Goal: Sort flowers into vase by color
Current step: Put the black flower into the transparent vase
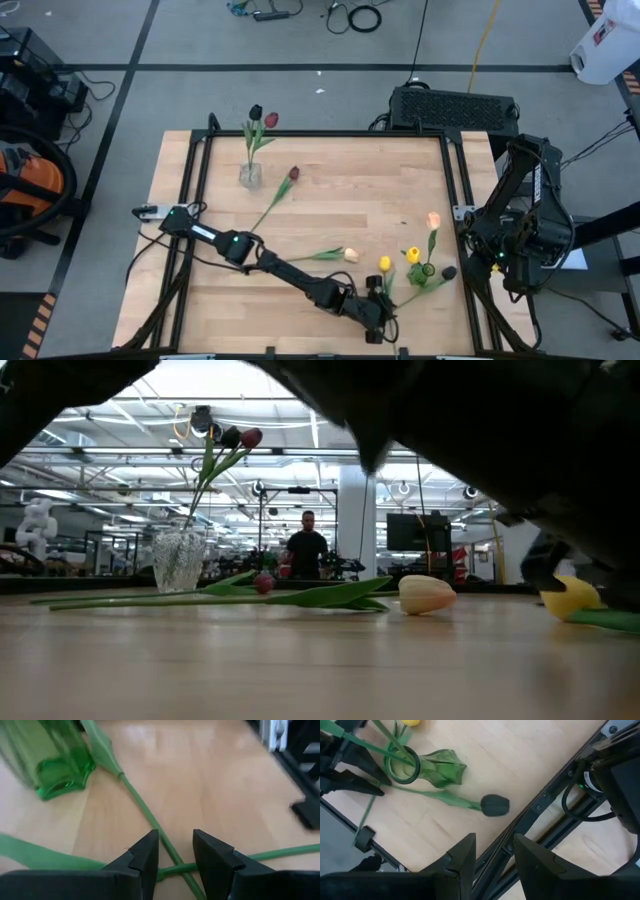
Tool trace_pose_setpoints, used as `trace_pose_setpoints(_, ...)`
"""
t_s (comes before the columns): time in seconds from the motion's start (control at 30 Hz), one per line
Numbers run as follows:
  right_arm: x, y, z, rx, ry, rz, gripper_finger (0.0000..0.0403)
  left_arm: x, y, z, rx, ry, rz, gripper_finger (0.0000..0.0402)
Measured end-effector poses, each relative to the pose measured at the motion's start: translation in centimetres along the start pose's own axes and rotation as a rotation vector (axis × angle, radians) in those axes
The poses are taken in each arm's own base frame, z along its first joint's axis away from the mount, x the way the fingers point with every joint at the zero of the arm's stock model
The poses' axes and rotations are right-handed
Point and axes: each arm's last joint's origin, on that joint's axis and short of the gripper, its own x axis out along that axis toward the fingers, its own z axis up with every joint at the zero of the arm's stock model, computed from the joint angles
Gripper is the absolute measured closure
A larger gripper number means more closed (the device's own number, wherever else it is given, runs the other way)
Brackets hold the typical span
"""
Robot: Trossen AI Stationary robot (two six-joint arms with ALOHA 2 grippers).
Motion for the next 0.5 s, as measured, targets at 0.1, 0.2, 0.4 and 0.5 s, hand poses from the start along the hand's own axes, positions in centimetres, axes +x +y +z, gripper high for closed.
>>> trace_pose_setpoints(0.1, 0.0, 0.0, 0.0, 0.003, 0.0, -0.001, 0.0277, -0.2, 0.0, -0.6, 0.011, 0.063, 0.039, 0.0273)
trace_pose_setpoints(0.2, 0.0, 0.0, 0.0, 0.003, 0.0, 0.0, 0.0277, -0.2, 0.1, -0.7, -0.064, 0.082, 0.051, 0.0278)
trace_pose_setpoints(0.4, 0.0, 0.0, 0.0, 0.003, 0.0, -0.001, 0.0277, -0.7, 0.7, -0.4, -0.104, 0.158, -0.018, 0.0329)
trace_pose_setpoints(0.5, 0.0, 0.0, 0.0, 0.001, 0.0, -0.001, 0.0277, -1.9, 0.8, 0.0, -0.088, 0.24, -0.02, 0.0369)
